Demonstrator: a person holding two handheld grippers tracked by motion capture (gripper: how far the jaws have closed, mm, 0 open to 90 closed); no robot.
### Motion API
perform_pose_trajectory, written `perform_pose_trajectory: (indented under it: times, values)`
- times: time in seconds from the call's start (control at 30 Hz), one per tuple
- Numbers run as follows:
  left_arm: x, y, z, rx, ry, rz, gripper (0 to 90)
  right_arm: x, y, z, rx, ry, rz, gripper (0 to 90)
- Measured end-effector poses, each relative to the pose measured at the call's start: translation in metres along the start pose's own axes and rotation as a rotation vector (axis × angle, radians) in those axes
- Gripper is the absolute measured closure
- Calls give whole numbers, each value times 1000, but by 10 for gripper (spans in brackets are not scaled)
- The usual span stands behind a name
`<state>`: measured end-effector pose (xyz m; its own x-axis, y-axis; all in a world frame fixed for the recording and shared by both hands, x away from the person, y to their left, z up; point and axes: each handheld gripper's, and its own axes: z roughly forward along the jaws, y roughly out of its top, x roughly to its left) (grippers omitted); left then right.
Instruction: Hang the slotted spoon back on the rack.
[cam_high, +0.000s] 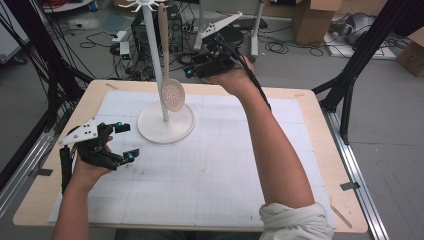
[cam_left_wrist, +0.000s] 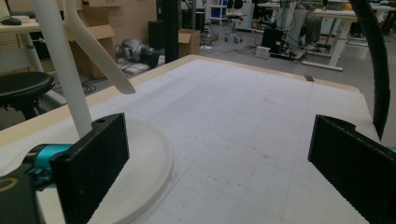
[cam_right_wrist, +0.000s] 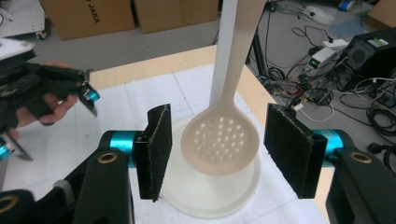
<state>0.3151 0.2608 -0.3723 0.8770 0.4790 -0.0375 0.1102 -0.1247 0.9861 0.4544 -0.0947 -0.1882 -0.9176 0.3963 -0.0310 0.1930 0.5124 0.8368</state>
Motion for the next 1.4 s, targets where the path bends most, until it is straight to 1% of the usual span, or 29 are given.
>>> perform_pose_trajectory:
  times: [0.17,0.23,0.47,0.57,0.73,0.87,0.9,1.0,1.1,1.27,1.4]
  values:
    - [-1,0,1,4,-1,0,58,3,-15,-11,-25,4,9,381]
    - [-1,0,1,5,-3,-1,58,4,-21,-16,-43,9,6,372]
    - [-1,-1,3,8,-4,-3,58,11,-44,-31,-71,13,5,334]
    - [-1,-1,3,8,-5,-6,58,15,-58,-36,-88,19,1,316]
    - [-1,-1,3,7,-6,-7,58,21,-82,-44,-115,24,17,301]
    - [-1,-1,3,10,-6,-6,58,25,-101,-49,-119,18,27,276]
    - [-1,-1,3,10,-6,-6,58,26,-107,-50,-124,18,20,274]
    - [-1,-1,3,9,-6,-7,58,29,-118,-54,-143,24,40,270]
    - [-1,-1,2,7,-5,-8,58,32,-130,-58,-165,20,48,268]
    - [-1,-2,2,4,-7,-12,58,40,-152,-62,-169,-4,55,255]
    - [0,-3,3,6,-8,-14,58,43,-169,-64,-177,-25,79,235]
